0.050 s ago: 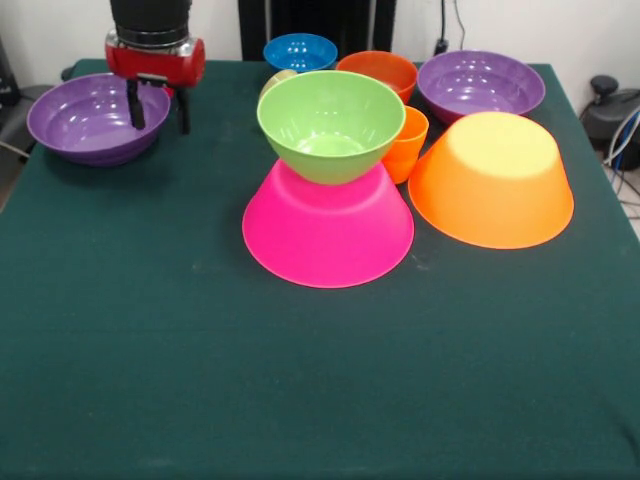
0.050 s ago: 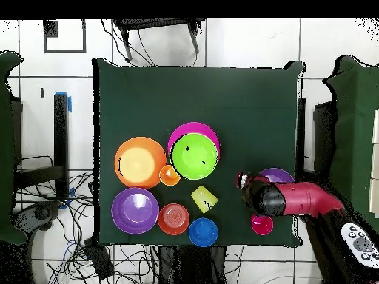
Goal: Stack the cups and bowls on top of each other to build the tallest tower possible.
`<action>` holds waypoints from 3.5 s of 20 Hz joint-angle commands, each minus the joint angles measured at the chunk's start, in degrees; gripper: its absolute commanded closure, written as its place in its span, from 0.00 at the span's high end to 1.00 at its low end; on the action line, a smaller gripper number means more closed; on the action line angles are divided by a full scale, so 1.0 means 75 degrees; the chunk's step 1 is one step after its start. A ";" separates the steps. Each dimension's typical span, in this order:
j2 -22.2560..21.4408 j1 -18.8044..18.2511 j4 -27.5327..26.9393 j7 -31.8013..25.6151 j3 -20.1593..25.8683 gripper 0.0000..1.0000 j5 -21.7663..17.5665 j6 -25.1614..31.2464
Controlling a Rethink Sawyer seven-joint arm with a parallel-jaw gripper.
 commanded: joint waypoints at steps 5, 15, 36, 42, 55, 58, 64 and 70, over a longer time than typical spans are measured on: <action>0.0499 0.0191 -0.0185 0.0287 -0.0526 1.00 -0.0524 -0.0680; 0.0941 -0.0390 0.0069 0.0435 -0.0627 1.00 -0.0149 -0.0646; 0.0843 0.0023 0.0184 0.0716 -0.1038 0.00 -0.0050 -0.1335; -0.0541 0.0623 0.0600 0.0677 -0.1162 0.00 0.0361 -0.0664; -0.2118 0.1728 0.0598 0.0202 -0.0988 0.00 0.1919 0.1625; -0.2149 0.2024 0.0483 0.0345 -0.0947 0.00 0.2192 0.1892; -0.1997 0.2223 0.0535 0.0525 -0.0794 0.00 0.2862 0.2144; -0.2308 0.3649 0.0312 0.1545 -0.1409 0.00 0.3290 0.2848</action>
